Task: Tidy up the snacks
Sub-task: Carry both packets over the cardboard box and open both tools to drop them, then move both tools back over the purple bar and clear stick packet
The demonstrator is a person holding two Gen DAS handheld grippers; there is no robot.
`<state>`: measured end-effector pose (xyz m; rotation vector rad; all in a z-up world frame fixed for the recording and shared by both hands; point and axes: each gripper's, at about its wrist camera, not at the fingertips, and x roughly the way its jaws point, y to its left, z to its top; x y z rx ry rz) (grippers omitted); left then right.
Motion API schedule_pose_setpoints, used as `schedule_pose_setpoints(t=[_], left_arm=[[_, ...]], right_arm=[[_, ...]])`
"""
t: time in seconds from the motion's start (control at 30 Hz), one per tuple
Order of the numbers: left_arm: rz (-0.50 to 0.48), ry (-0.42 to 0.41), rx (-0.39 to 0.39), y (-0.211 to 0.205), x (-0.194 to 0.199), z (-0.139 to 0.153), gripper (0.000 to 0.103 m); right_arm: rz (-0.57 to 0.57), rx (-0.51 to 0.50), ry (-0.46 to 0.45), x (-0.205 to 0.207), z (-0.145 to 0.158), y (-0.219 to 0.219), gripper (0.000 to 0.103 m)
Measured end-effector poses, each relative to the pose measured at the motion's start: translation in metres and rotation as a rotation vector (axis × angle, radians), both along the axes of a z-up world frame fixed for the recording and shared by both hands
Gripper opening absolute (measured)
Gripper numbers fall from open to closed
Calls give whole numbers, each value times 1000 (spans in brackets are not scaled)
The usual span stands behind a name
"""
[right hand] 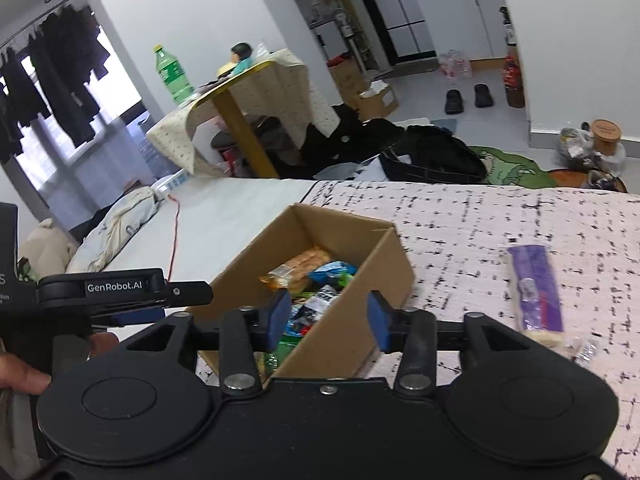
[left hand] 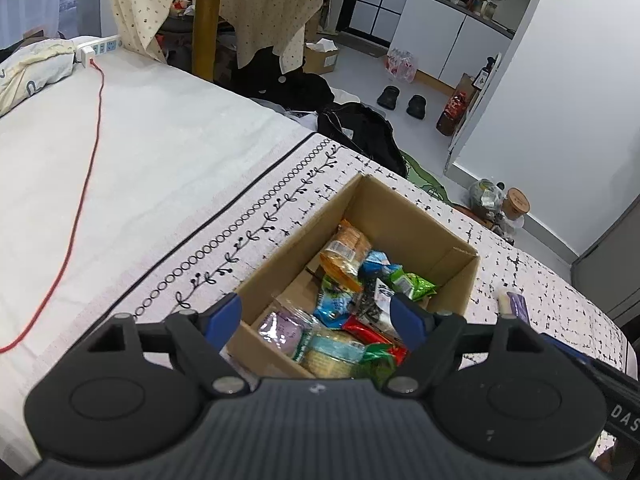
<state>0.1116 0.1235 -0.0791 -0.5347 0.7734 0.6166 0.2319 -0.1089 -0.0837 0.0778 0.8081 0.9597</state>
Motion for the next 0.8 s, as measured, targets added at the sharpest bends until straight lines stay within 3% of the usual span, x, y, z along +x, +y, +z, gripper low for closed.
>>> schedule_pose_setpoints(t=[0.43,0.6,0.8], left_arm=[[-99,-22,39,-37,20,-3,103],[-124,-40,22,-48,22,-7,103],[-156,-50,24,-61,27,-8,103]], right_arm=[[-108,-19,-8,6,-5,-39,69],[-137,-37,-31,5,-6,-51,88],[-165,-47,-38,7,-6,-65,98]])
